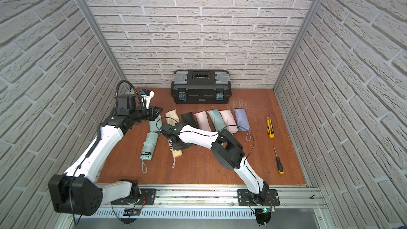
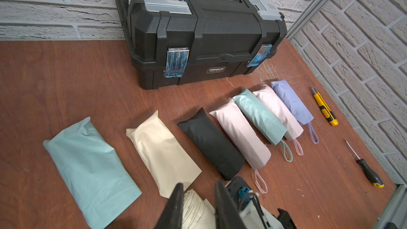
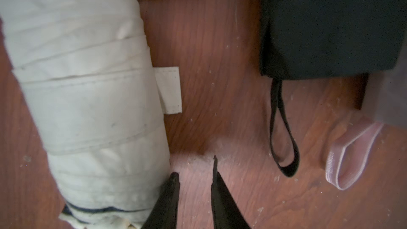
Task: Take umbrellas out of sleeves
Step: Adjust the umbrella at the center of the board.
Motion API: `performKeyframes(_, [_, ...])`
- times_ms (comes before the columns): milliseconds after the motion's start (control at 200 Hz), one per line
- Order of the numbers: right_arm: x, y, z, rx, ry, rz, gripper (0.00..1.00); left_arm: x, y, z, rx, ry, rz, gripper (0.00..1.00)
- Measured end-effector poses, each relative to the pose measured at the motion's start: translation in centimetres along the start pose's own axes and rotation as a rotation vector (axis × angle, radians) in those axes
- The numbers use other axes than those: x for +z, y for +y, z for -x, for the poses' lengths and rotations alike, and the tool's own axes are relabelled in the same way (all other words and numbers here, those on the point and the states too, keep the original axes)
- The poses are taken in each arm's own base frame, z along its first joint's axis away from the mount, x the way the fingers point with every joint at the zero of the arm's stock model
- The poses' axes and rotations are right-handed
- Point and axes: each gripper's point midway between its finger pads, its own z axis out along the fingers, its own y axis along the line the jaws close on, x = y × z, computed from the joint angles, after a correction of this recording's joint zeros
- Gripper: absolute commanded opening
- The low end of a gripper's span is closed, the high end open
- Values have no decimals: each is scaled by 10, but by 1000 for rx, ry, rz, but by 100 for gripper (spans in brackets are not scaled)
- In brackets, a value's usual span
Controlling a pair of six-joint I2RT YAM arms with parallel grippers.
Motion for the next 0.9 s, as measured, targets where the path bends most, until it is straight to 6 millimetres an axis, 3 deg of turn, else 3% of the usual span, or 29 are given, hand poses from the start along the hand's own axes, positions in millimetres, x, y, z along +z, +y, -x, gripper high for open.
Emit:
performKeyframes(85, [2, 2, 1, -4, 0, 7, 48, 0, 0, 0, 0, 0, 1, 27])
performKeyframes(240, [8, 5, -4, -20, 13, 26, 57, 1, 1, -1, -6, 3, 1, 28])
performKeyframes(480, [9, 3, -4, -30, 4, 22, 49, 5, 5, -4, -15, 16, 7, 28])
performKeyframes(640, [-2, -24, -2, -27, -24, -35, 47, 5, 6, -3, -15, 15, 13, 28])
performKeyframes(755, [-14, -42, 15, -21, -61, -51, 47, 5, 6, -3, -15, 15, 13, 28])
performKeyframes(905, [-11, -65, 31, -27, -65, -75, 48, 5, 6, -3, -15, 15, 13, 28])
